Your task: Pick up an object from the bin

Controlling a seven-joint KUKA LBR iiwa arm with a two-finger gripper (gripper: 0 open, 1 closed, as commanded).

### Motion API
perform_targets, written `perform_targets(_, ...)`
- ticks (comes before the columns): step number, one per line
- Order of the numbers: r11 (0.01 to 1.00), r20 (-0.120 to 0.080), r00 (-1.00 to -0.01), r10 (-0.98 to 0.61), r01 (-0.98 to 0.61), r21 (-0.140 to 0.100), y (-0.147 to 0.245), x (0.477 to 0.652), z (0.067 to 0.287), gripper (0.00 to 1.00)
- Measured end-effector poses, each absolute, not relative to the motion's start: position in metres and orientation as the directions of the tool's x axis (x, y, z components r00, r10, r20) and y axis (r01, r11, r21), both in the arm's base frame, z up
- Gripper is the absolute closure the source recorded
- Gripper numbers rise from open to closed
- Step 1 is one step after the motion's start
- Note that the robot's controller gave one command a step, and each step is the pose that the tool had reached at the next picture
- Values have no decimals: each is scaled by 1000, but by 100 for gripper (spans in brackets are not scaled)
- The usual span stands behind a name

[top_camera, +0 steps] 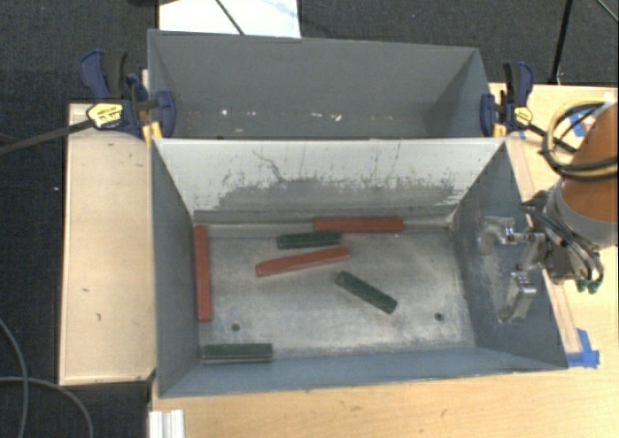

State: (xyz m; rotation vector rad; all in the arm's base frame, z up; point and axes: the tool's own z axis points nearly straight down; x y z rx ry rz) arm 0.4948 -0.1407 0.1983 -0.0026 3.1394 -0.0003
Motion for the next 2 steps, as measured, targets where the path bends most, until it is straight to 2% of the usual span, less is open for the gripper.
perform_targets(1,997,-6,-997,72,72,-1,-101,496,154,0)
perform_targets(2,1000,-3,-1000,-20,-20,0,-60,514,135,0)
